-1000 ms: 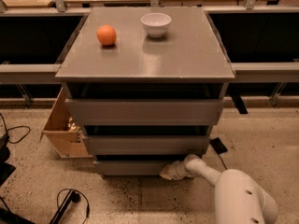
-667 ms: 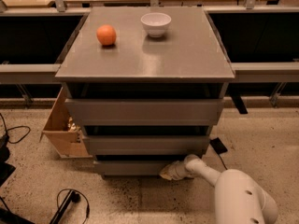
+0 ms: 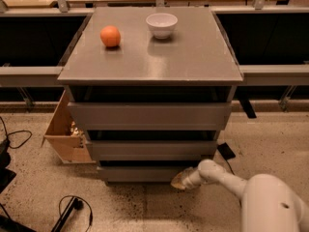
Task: Close bottom drawer
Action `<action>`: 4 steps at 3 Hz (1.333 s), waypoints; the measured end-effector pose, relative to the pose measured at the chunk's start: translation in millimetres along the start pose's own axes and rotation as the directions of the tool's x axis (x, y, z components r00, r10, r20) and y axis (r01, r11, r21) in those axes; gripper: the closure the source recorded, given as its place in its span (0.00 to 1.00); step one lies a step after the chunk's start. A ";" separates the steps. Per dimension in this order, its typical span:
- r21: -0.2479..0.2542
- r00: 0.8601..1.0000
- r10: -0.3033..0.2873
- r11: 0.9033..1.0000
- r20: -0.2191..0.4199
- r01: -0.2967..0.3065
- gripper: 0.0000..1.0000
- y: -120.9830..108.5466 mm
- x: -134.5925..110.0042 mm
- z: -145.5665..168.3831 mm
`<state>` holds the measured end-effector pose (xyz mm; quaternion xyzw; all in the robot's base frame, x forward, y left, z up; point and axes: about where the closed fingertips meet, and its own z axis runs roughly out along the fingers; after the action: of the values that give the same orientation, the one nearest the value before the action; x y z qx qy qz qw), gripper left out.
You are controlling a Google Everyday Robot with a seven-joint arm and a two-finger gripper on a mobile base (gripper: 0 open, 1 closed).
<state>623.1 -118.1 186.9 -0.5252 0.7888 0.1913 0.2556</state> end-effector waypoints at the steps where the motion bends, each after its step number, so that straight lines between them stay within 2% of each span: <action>1: -0.029 0.999 -0.036 0.999 -0.027 0.035 1.00 33.3 1.6 -50.4; 2: -0.019 0.995 -0.058 0.998 -0.083 0.056 1.00 57.6 7.2 -113.9; 3: -0.002 0.978 -0.080 0.997 -0.193 0.081 1.00 79.0 4.1 -175.0; 4: 0.021 0.939 -0.056 0.998 -0.338 0.067 1.00 124.7 -4.2 -251.9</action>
Offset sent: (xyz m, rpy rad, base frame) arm -0.2624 -0.0214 0.1258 -0.1228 0.1961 0.2629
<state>458.0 -211.9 394.2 -0.5704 0.8071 0.0779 0.1308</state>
